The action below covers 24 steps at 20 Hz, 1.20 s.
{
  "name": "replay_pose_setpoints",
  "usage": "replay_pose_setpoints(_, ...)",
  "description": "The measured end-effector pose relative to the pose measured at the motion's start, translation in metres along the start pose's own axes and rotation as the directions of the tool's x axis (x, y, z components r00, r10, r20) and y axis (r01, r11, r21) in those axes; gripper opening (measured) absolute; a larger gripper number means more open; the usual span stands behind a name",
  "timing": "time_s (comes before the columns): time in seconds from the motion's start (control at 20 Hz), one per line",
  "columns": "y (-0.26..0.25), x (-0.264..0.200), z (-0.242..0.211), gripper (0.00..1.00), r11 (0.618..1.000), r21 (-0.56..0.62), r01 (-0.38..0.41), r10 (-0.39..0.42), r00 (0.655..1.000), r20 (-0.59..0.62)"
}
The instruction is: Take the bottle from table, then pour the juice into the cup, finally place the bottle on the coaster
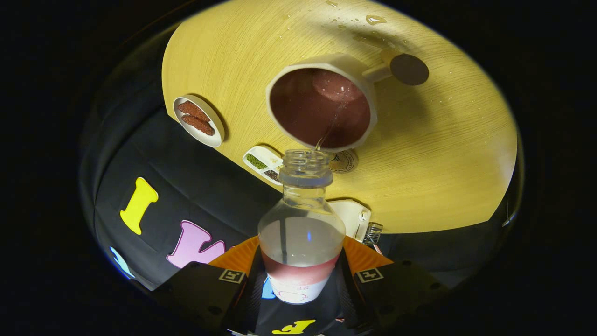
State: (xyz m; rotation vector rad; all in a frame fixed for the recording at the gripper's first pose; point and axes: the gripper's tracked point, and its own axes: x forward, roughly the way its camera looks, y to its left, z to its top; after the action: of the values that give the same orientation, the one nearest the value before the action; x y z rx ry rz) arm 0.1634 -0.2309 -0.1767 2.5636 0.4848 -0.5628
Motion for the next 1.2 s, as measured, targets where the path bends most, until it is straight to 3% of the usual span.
replay_pose_setpoints(1.2, 0.01, -0.012, 0.002, 0.71, 0.999, 0.043, 0.017, -0.016, 1.0, -0.015)
